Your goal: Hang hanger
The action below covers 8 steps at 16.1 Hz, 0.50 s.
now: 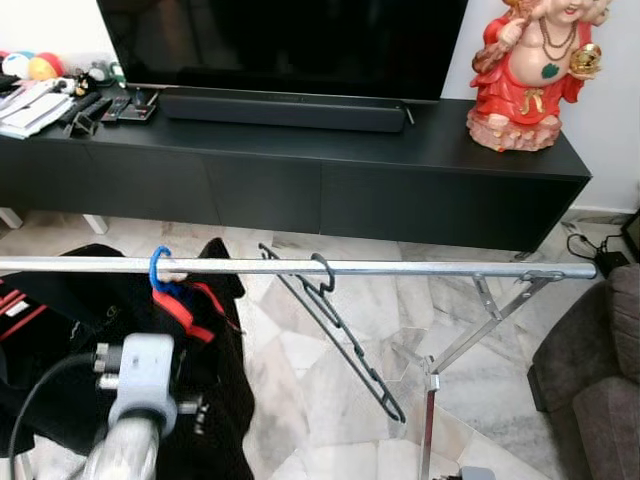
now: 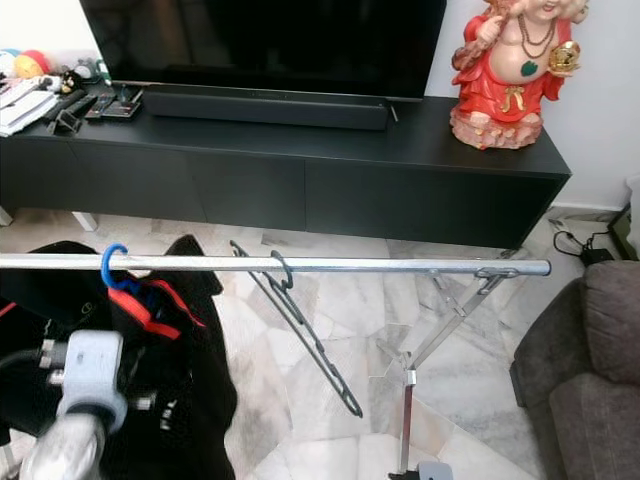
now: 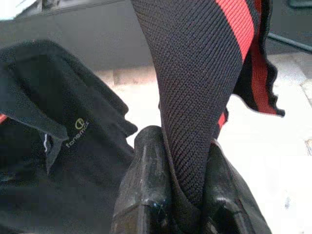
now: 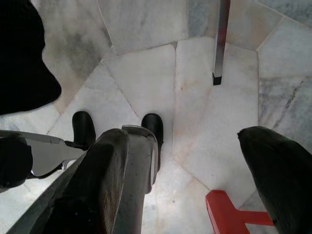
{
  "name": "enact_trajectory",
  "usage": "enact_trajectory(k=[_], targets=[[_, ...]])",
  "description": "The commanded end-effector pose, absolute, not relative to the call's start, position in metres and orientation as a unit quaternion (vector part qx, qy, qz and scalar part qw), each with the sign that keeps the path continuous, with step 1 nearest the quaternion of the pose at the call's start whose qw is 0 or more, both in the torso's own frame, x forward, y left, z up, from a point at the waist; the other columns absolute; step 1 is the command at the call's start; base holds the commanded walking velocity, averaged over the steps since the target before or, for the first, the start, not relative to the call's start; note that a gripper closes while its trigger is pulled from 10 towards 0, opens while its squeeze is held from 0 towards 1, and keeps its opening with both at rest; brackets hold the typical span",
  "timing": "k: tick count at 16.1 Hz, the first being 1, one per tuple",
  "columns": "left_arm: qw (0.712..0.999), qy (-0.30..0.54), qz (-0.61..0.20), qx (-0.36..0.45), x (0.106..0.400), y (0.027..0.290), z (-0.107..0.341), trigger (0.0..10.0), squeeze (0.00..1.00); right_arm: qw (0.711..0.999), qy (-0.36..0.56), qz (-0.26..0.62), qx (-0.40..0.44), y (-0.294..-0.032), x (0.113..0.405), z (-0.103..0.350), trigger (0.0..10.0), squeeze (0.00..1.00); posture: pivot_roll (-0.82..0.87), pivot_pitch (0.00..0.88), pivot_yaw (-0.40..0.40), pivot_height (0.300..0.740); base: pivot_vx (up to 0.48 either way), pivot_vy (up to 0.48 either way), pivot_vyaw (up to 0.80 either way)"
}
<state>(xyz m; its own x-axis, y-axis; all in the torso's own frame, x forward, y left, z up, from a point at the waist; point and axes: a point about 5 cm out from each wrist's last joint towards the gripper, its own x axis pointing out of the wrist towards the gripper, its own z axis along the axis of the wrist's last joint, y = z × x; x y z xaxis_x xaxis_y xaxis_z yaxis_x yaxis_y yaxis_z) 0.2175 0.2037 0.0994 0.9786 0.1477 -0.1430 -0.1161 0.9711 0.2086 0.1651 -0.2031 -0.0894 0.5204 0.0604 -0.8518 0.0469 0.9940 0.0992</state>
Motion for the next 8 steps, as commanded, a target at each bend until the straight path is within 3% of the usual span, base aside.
enact_trajectory(k=[1,3,4,5,6,8], targets=[[0.991,0.048,0.064,0.111,0.215,0.202,0.109,0.8,0.0,0.863,0.502,0.002,0.054,-0.204,0.158,-0.092,10.0,0.0,0.02,0.146,-0.01,0.74,0.0,0.0,0.0],[0.99,0.042,0.071,0.114,0.212,0.202,0.108,0.6,0.0,0.864,0.501,0.001,0.054,-0.204,0.158,-0.093,10.0,0.0,0.02,0.146,-0.009,0.74,0.0,0.0,0.0],[0.99,0.044,0.073,0.109,0.211,0.202,0.105,0.9,0.0,0.863,0.502,0.001,0.053,-0.203,0.158,-0.093,10.0,0.0,0.02,0.146,-0.007,0.74,0.0,0.0,0.0],[0.991,0.047,0.07,0.107,0.209,0.202,0.101,7.6,0.0,0.863,0.501,0.001,0.054,-0.203,0.158,-0.093,10.0,0.0,0.02,0.146,-0.006,0.74,0.0,0.0,0.0],[0.991,0.055,0.069,0.104,0.207,0.202,0.094,10.0,0.0,0.864,0.501,0.001,0.054,-0.203,0.158,-0.093,10.0,0.0,0.02,0.145,-0.007,0.74,0.0,0.0,0.0],[0.99,0.06,0.072,0.101,0.206,0.203,0.089,10.0,0.0,0.864,0.501,0.001,0.055,-0.203,0.158,-0.093,10.0,0.0,0.01,0.146,-0.01,0.74,0.0,0.0,0.0]])
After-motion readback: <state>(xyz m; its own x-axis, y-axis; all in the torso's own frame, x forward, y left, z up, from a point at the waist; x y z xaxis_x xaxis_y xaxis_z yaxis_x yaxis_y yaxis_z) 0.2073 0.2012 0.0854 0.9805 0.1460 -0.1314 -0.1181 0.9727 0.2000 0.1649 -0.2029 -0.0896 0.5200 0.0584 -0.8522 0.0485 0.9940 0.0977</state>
